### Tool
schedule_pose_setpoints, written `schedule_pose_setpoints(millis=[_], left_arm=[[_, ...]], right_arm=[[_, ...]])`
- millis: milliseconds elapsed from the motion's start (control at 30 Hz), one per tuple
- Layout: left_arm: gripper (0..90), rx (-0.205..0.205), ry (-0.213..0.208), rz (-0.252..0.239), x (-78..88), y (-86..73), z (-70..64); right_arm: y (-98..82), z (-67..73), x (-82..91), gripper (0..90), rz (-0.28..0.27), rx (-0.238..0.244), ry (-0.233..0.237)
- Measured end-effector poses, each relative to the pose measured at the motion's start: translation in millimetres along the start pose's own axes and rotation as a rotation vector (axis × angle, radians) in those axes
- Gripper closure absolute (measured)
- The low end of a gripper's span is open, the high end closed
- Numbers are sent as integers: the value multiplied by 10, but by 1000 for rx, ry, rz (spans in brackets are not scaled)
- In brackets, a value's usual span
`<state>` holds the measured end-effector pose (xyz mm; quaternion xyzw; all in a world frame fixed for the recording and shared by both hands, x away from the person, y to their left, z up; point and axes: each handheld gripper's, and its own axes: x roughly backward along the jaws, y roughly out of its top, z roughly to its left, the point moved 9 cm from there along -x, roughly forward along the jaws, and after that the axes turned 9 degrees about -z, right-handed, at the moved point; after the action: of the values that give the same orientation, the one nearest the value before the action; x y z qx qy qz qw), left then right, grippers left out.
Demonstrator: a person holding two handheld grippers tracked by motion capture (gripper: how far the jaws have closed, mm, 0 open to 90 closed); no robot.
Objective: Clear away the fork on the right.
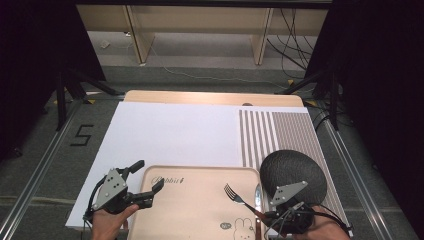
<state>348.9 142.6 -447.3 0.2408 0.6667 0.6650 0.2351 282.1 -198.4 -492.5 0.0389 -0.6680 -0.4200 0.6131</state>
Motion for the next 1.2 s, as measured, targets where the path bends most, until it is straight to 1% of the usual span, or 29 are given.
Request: schedule_pose_setpoints(millis=[67,133,200,300,400,500,567,667,700,767,833,933,1000,1033,1100,1167,1200], left_arm=[[162,0,0,-1,1,3,-1],[162,0,0,-1,0,3,1],[162,0,0,-1,2,2,1],[162,0,0,-1,1,3,0],[162,-2,-1,-1,2,4,-1],[162,0,1,-4,6,10,2],[162,5,1,-4,6,7,2],[162,2,-1,-4,5,10,-2],[162,1,-2,-3,4,9,-4],[162,-2,-2,-1,3,3,-1],[162,1,-2,-2,2,6,-2],[162,2,-2,-2,3,5,-2],[162,2,-2,-1,3,4,-3],[162,-1,-1,-2,4,5,-2],[163,-1,-1,-1,4,4,-2],[162,-1,-1,-1,4,3,-3],[162,-1,-1,-1,4,4,-3]], right_arm=[[20,23,-18,769,2,-11,0],[48,53,-36,769,-6,-6,15],[71,72,-57,770,-6,-12,9],[106,129,-93,769,-1,-14,27],[159,191,-155,770,0,-7,33],[186,243,-195,769,13,-5,39],[210,278,-221,769,11,-4,49],[238,318,-263,769,11,1,49],[242,335,-271,769,16,1,56],[259,362,-304,769,9,12,77],[263,380,-319,769,18,12,68],[279,415,-351,769,20,6,78],[288,436,-382,769,25,15,79],[289,456,-395,769,30,14,86],[299,482,-428,769,30,32,98],[298,503,-445,769,39,27,92],[297,511,-453,769,44,30,97]])
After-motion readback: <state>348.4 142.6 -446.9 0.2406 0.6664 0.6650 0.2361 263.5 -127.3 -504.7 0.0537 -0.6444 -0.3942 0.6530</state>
